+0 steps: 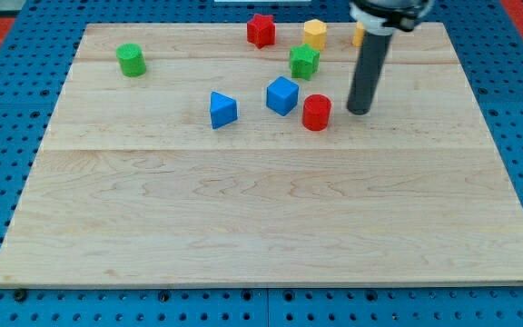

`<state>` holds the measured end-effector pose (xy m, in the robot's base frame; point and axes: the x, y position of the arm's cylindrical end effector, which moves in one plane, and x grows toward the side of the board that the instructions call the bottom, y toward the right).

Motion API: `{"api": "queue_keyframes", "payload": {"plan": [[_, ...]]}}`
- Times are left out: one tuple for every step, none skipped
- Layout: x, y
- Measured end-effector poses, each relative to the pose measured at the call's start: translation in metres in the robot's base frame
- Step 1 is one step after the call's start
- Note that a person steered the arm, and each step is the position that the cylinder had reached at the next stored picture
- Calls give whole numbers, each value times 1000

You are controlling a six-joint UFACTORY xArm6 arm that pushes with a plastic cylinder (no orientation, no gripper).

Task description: Move the red circle into the blue cube

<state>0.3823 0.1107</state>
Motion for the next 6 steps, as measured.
{"api": "queue_keyframes", "payload": {"plan": [[34,-33],[42,-28],[20,0],[14,-24],[25,-78],[28,-92]]}}
